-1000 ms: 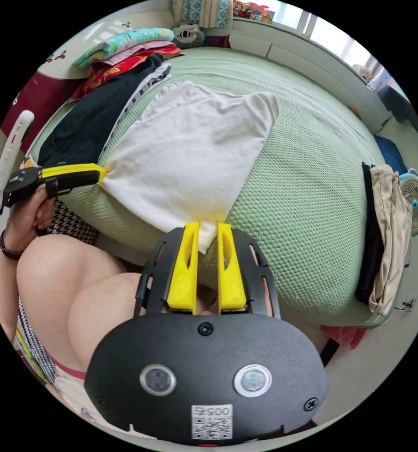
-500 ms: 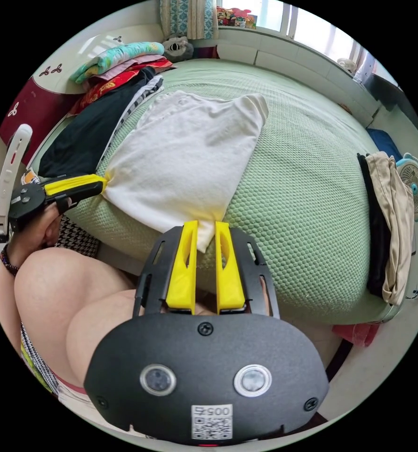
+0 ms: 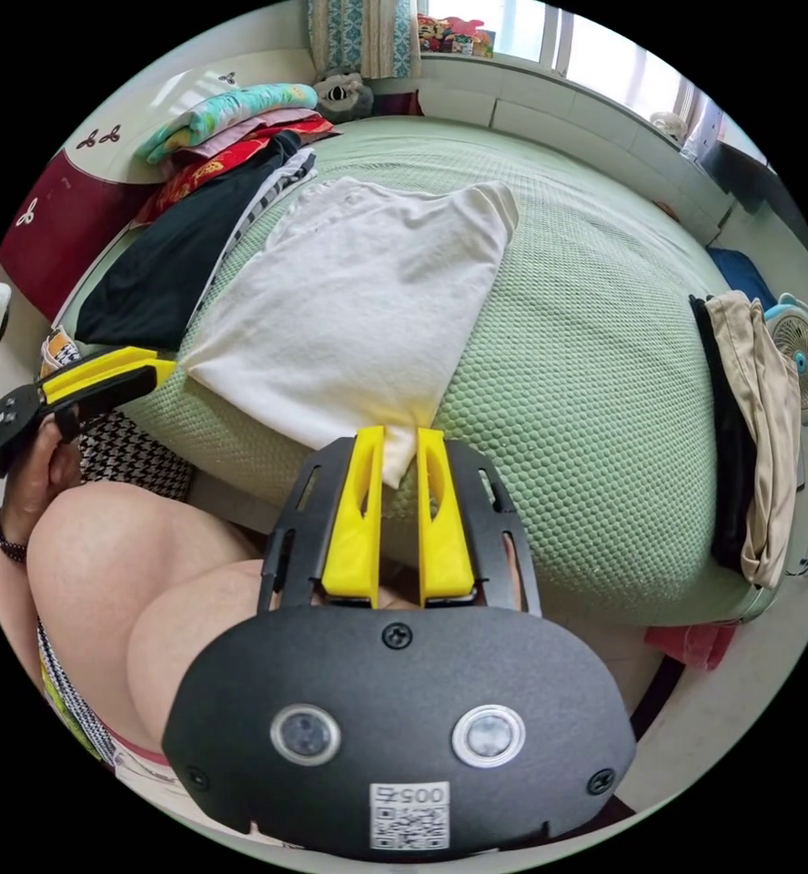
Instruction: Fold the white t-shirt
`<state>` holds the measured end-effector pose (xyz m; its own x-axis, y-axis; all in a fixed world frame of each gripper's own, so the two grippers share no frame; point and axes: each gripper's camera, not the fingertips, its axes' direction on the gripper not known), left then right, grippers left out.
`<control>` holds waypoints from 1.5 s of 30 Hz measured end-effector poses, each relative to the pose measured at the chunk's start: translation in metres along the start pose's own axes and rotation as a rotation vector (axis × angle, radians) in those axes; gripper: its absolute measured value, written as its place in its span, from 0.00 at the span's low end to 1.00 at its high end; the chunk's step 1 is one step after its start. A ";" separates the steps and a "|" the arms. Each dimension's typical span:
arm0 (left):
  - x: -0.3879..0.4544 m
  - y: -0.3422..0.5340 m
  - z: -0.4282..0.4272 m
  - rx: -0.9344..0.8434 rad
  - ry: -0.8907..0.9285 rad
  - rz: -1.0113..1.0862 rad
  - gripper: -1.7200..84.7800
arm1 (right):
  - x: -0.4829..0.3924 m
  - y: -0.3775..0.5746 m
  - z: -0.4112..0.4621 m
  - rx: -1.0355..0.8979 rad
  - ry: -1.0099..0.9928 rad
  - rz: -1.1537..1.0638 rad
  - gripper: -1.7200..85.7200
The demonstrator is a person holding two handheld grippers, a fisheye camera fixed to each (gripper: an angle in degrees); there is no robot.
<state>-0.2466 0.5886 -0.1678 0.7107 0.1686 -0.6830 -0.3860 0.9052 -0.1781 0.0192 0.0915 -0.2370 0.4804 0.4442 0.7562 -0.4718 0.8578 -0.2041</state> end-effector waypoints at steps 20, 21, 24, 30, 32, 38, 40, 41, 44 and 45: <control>0.016 -0.018 0.022 -0.050 0.176 0.033 0.16 | 0.087 0.029 -0.056 0.152 -0.132 -0.025 0.12; 0.018 -0.020 0.021 -0.064 0.171 0.039 0.16 | 0.092 0.022 -0.058 0.166 -0.142 -0.020 0.13; 0.026 -0.023 0.018 -0.082 0.142 0.053 0.15 | 0.113 -0.023 -0.055 0.205 -0.172 0.011 0.14; 0.039 -0.023 0.011 -0.072 0.137 0.069 0.12 | 0.148 -0.091 -0.015 0.133 -0.169 0.122 0.14; 0.043 -0.025 0.009 -0.074 0.167 0.074 0.11 | 0.154 -0.099 0.002 0.076 -0.186 0.138 0.14; 0.059 -0.032 -0.002 -0.099 0.165 0.111 0.08 | 0.139 -0.086 -0.004 0.123 -0.087 0.085 0.07; 0.065 -0.034 -0.013 -0.101 0.182 0.123 0.08 | 0.140 -0.085 -0.013 0.111 -0.090 0.085 0.06; 0.066 -0.034 -0.017 -0.097 0.186 0.124 0.08 | 0.141 -0.084 -0.021 0.117 -0.091 0.076 0.05; 0.076 -0.035 -0.042 -0.059 0.192 0.135 0.08 | 0.149 -0.078 -0.053 0.174 -0.108 0.081 0.04; 0.081 -0.034 -0.054 -0.039 0.197 0.142 0.08 | 0.150 -0.077 -0.059 0.181 -0.116 0.083 0.04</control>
<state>-0.2073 0.5500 -0.2556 0.5211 0.2102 -0.8272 -0.4986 0.8616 -0.0951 0.1714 0.1075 -0.1447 0.3514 0.4697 0.8099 -0.6364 0.7543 -0.1613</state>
